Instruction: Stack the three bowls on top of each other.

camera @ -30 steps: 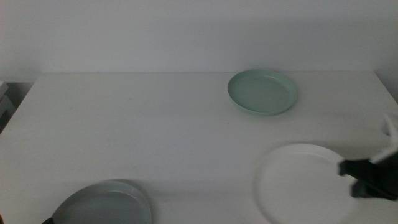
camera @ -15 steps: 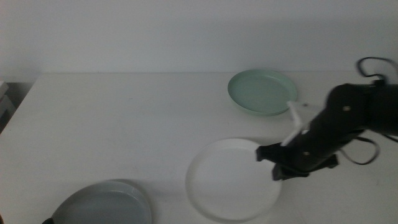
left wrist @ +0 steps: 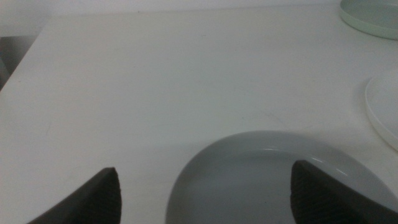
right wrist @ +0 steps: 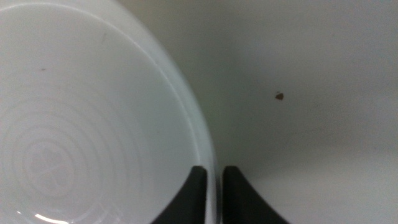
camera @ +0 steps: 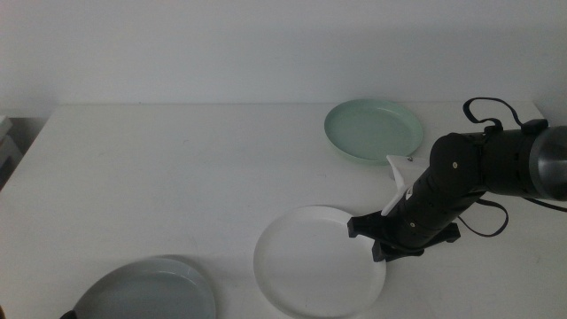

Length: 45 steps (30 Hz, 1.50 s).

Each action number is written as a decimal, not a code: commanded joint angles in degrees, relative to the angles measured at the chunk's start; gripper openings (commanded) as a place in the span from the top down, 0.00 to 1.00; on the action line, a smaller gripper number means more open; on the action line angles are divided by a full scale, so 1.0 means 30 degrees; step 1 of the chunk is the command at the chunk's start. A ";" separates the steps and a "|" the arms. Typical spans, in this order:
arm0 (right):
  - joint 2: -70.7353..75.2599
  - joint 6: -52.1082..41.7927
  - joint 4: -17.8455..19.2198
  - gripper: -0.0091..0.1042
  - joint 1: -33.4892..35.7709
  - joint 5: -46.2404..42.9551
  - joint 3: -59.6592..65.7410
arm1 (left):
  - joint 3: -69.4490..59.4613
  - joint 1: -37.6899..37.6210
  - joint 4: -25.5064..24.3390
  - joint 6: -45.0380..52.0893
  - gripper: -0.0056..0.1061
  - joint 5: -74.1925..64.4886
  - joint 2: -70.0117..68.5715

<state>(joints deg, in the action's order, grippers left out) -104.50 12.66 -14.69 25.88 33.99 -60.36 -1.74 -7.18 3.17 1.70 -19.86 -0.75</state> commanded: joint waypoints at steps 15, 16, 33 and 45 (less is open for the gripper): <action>0.1632 -0.0029 0.4102 0.30 -0.3469 0.2280 -0.6335 | -0.0107 -0.0020 0.0065 -0.0079 0.14 0.1435 -0.0282; 0.1298 -0.0048 0.4155 0.31 -0.3988 0.2338 -0.7115 | -0.0107 -0.0020 0.0065 -0.0079 0.14 0.1435 -0.0282; -0.8316 -0.1936 0.4104 0.38 -0.6818 0.4938 -2.0445 | -0.0107 -0.0020 0.0065 -0.0079 0.14 0.1435 -0.0282; -1.1951 -0.2051 0.3912 0.41 -0.6818 0.4244 -2.3364 | -0.0107 -0.0020 0.0065 -0.0079 0.14 0.1435 -0.0282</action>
<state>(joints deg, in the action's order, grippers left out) -144.17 7.08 -3.05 5.78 49.65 -128.42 -1.74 -7.18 3.17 1.81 -19.86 -0.75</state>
